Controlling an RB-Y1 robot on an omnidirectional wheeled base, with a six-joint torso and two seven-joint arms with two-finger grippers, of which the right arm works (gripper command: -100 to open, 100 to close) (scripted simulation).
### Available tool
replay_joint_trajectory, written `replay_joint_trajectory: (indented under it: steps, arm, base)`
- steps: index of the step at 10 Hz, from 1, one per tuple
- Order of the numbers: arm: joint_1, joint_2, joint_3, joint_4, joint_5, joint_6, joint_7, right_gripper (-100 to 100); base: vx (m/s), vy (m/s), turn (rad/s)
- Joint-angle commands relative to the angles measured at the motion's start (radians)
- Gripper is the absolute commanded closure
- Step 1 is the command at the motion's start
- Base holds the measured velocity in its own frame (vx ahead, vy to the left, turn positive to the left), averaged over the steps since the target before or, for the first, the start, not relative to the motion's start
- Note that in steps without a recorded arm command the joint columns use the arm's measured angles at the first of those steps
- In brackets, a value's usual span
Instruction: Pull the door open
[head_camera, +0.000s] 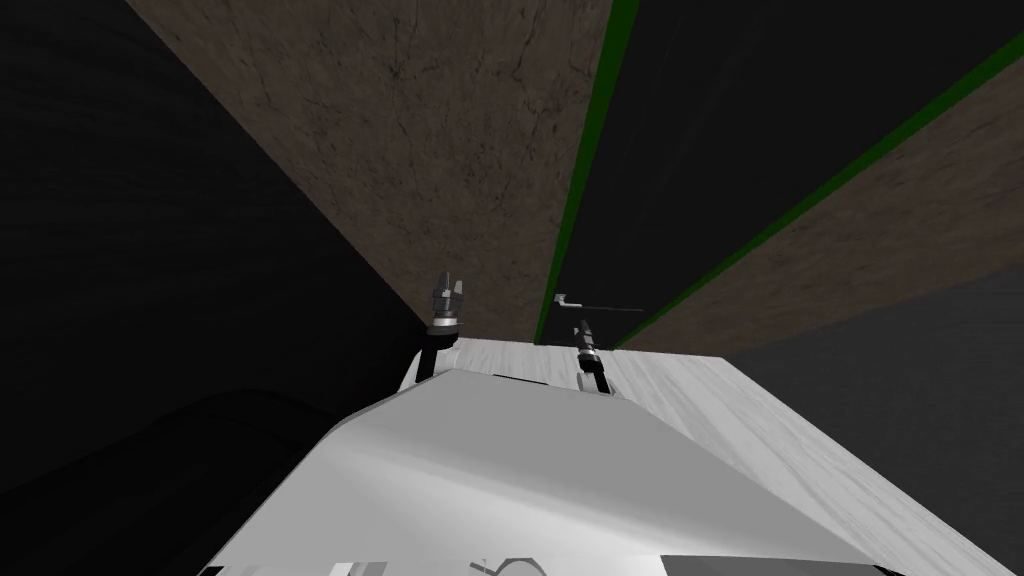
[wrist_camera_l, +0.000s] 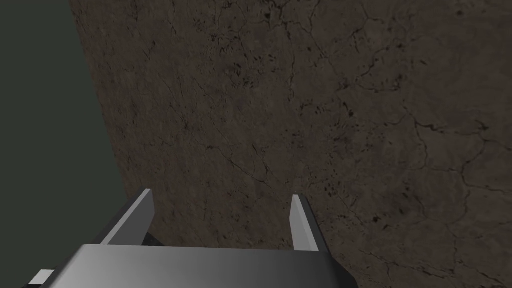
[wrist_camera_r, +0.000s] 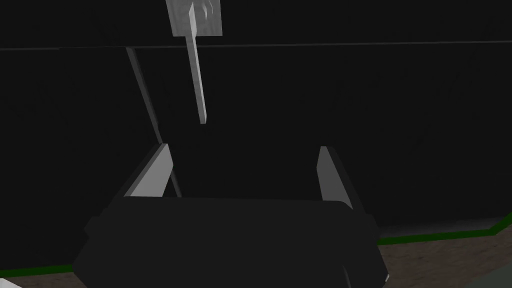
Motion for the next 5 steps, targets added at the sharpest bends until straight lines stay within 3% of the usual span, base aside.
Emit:
replay_joint_trajectory:
  steps: [1, 5]
  arm:
    - [-0.025, -0.004, -0.002, 0.050, -0.002, -0.005, -0.006, -100]
    - [-0.073, -0.014, -0.006, 0.187, -0.006, -0.019, -0.018, -100]
  base:
    - [0.038, -0.103, 0.186]
    - [0.029, -0.073, 0.183]
